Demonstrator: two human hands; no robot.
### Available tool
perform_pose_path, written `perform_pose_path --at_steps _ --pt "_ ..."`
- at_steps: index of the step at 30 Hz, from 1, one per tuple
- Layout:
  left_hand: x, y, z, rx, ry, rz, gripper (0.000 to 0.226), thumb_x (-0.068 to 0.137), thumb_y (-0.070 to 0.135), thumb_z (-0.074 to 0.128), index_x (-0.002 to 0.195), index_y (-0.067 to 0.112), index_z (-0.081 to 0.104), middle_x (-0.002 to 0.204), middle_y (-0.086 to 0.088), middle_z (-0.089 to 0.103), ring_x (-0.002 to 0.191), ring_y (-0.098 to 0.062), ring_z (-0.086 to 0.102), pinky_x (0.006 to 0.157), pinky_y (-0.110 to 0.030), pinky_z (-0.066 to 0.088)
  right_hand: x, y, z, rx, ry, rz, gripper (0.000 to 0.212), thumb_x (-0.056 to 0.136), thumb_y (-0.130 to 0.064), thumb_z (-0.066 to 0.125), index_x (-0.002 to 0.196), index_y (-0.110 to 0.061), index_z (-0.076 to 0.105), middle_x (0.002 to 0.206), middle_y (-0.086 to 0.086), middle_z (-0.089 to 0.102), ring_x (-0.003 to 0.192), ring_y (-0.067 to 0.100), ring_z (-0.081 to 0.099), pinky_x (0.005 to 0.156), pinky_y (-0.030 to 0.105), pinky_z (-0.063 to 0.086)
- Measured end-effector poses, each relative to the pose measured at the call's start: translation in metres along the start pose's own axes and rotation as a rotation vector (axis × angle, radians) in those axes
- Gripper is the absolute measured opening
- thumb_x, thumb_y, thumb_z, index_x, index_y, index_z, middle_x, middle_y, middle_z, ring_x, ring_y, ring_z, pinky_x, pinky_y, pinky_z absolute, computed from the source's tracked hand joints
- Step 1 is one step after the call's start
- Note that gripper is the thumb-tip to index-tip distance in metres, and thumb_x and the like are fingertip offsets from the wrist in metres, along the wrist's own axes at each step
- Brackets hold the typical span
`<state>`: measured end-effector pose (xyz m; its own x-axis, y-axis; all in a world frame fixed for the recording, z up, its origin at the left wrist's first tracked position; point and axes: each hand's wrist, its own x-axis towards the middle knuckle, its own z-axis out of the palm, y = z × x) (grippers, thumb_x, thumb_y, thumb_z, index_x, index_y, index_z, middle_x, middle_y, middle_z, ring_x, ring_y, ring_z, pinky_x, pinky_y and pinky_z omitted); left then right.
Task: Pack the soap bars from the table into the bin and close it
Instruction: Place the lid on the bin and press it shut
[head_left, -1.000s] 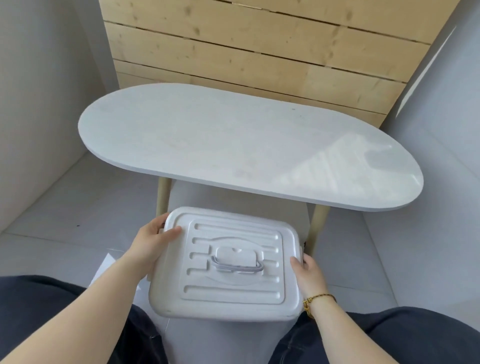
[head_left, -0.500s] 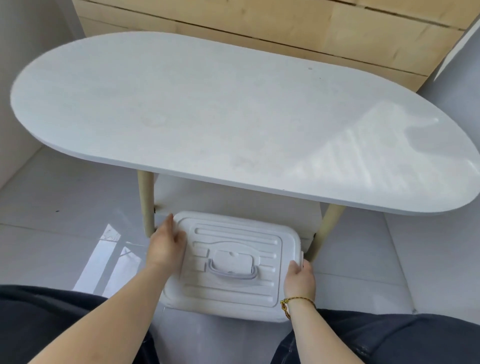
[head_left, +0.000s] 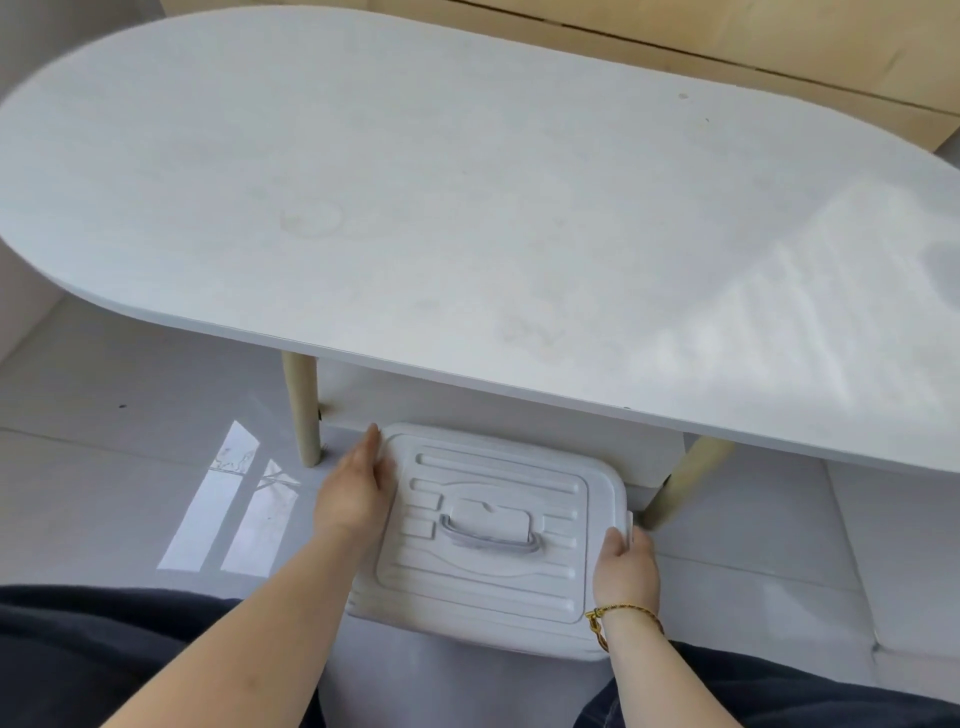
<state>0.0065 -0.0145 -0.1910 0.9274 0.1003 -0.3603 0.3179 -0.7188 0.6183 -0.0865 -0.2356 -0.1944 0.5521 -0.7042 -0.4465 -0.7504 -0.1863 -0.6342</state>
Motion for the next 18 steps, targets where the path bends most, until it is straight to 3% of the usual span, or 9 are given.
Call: perform_pose_path --at_steps 4,8,11,12,15,16,18 --pt "0.007 -0.007 0.004 0.110 0.019 0.036 0.046 0.096 0.023 0.033 0.142 0.019 0.025 0.138 -0.012 0.047 0.129 -0.031 0.039 0.102 -0.041 0.034 0.003 -0.001 0.004 -0.024 -0.023 -0.018 0.045 0.098 -0.019 0.027 0.142 -0.009 0.022 0.141 0.018 0.042 0.120 0.037 0.048 0.094 0.039 0.042" --pt "0.010 -0.009 0.008 0.278 0.074 0.074 0.046 0.097 0.026 0.026 0.143 0.023 0.019 0.156 -0.005 0.011 0.143 -0.021 0.008 0.115 -0.036 0.005 0.005 -0.002 0.004 0.006 -0.072 -0.018 0.047 0.099 -0.020 0.026 0.145 -0.013 0.016 0.148 0.012 0.033 0.128 0.034 0.041 0.100 0.039 0.038" --pt "-0.001 0.000 0.012 0.264 0.090 0.122 0.046 0.096 0.027 0.026 0.142 0.025 0.023 0.157 -0.006 0.002 0.144 -0.021 -0.001 0.115 -0.036 -0.003 0.007 -0.001 0.001 0.032 -0.095 -0.009 0.047 0.099 -0.020 0.027 0.144 -0.013 0.018 0.148 0.012 0.033 0.130 0.032 0.039 0.103 0.038 0.035" --pt "-0.008 0.006 0.016 0.251 0.054 0.183 0.050 0.093 0.038 0.020 0.142 0.026 0.022 0.157 -0.005 0.001 0.144 -0.021 0.000 0.115 -0.035 -0.003 0.008 -0.001 0.000 0.045 -0.101 -0.005 0.047 0.099 -0.020 0.027 0.144 -0.013 0.018 0.149 0.011 0.032 0.131 0.031 0.039 0.104 0.037 0.035" --pt "-0.036 0.026 0.032 0.329 -0.208 0.379 0.097 0.062 0.081 -0.013 0.143 0.031 0.007 0.150 0.012 -0.012 0.143 -0.014 -0.006 0.116 -0.034 -0.005 0.007 -0.002 -0.002 0.094 -0.129 0.008 0.047 0.098 -0.018 0.030 0.144 -0.014 0.020 0.150 0.010 0.031 0.132 0.030 0.037 0.104 0.037 0.034" --pt "-0.043 0.029 0.039 0.392 -0.286 0.417 0.096 0.062 0.085 -0.006 0.143 0.034 0.003 0.149 0.014 -0.015 0.143 -0.013 -0.009 0.116 -0.035 -0.006 0.008 -0.002 -0.004 0.113 -0.142 0.016 0.047 0.098 -0.018 0.032 0.144 -0.014 0.021 0.149 0.010 0.031 0.132 0.029 0.038 0.105 0.037 0.034" --pt "-0.051 0.029 0.048 0.538 -0.382 0.438 0.082 0.077 0.074 0.028 0.143 0.036 -0.002 0.154 0.008 -0.015 0.143 -0.016 -0.014 0.116 -0.039 -0.008 0.008 -0.002 -0.008 0.151 -0.170 0.051 0.050 0.096 -0.019 0.037 0.143 -0.014 0.023 0.148 0.011 0.034 0.129 0.030 0.041 0.102 0.038 0.036"
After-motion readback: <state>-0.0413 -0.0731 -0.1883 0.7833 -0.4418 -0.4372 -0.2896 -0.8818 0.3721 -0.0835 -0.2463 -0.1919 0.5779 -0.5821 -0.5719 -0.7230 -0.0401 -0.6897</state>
